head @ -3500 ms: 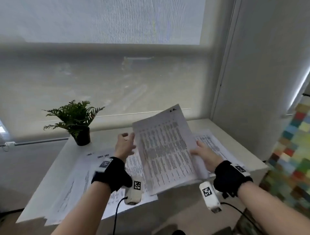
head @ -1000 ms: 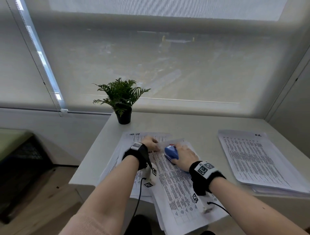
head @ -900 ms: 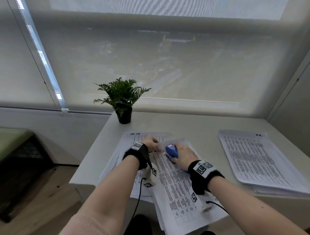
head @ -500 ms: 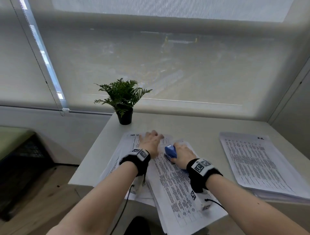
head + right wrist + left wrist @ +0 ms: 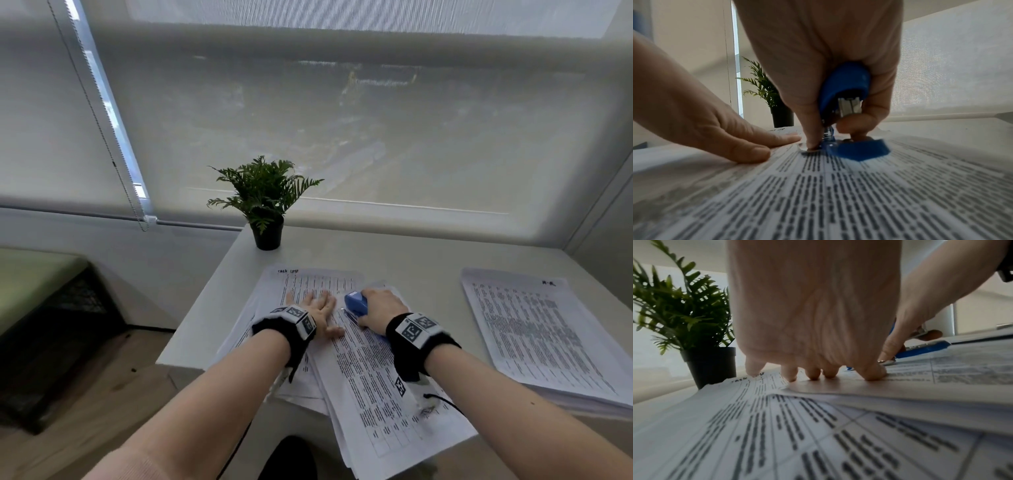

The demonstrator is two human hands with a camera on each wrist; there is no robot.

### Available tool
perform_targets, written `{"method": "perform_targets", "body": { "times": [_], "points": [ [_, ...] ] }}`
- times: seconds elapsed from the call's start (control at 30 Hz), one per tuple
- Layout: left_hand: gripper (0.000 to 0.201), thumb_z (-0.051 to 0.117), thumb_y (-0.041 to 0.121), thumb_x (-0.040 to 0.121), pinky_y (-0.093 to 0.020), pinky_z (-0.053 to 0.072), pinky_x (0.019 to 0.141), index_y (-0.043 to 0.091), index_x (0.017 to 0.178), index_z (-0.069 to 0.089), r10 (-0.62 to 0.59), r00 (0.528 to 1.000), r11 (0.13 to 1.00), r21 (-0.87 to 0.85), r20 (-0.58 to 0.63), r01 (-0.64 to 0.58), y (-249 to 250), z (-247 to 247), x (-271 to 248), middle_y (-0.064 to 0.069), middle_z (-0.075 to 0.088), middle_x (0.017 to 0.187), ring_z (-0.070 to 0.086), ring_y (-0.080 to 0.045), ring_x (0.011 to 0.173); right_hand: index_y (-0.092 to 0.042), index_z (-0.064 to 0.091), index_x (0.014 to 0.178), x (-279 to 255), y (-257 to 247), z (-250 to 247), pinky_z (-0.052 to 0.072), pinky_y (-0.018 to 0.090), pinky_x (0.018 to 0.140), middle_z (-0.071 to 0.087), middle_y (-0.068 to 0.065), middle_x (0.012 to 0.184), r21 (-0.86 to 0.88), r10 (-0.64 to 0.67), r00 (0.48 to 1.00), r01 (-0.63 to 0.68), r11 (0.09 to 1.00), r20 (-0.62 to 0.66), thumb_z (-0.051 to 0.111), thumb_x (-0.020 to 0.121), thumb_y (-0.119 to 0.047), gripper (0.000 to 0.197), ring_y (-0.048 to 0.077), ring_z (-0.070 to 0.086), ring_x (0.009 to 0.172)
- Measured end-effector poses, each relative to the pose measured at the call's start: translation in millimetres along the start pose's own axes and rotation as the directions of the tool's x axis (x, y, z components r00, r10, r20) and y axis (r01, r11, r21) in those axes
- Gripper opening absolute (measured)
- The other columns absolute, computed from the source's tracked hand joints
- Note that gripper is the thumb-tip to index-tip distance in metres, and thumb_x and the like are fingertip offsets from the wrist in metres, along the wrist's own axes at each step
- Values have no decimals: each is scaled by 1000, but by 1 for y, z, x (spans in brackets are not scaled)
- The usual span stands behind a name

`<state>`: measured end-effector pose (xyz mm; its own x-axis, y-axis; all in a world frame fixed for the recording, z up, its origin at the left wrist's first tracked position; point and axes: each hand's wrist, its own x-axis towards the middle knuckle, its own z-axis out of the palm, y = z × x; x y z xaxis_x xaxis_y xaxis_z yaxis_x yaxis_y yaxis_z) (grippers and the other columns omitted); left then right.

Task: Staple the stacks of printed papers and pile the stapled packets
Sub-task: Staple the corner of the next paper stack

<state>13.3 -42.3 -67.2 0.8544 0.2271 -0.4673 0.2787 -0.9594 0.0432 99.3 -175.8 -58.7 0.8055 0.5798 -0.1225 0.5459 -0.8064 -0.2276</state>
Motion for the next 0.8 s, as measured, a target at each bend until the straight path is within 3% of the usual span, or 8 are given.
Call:
{"method": "perform_targets", "body": {
  "times": [0.2, 0.47, 0.63, 0.8],
  "points": [
    [85, 28, 69, 89, -58, -12, 113, 27, 150, -13, -30, 999, 997, 65, 24, 28, 2, -4, 0, 4, -19, 159, -9, -25, 148, -17, 55, 119, 3, -6, 5, 51, 37, 90, 62, 12, 119, 7, 5, 1000, -5, 1000, -6, 64, 85, -23, 36, 30, 60, 109],
    [86, 28, 66, 91, -58, -12, 114, 21, 151, -14, -51, 999, 997, 63, 6, 50, 6, -2, 0, 3, -19, 159, -9, -24, 148, -11, 35, 130, 7, -14, 13, 48, 44, 95, 55, 17, 126, 3, 76, 996, -76, 997, 38, 59, 90, -24, 48, 35, 55, 114],
    [87, 32, 64, 91, -58, -9, 115, 19, 151, -13, -43, 999, 999, 20, 17, 43, 6, -2, 1, 2, -19, 159, -10, -24, 148, -8, 30, 134, 20, -28, 15, 45, 43, 97, 53, 20, 128, -23, 121, 992, -120, 993, 45, 54, 92, -21, 50, 37, 53, 119],
    [87, 32, 63, 92, -58, -8, 115, 18, 150, -15, -32, 999, 999, -14, 10, 32, 6, -2, -1, 3, -19, 159, -10, -22, 148, -6, 33, 132, 33, -32, 3, 47, 42, 93, 56, 20, 126, 23, 69, 996, -71, 997, 60, 52, 93, -22, 46, 36, 57, 115]
  ]
}}
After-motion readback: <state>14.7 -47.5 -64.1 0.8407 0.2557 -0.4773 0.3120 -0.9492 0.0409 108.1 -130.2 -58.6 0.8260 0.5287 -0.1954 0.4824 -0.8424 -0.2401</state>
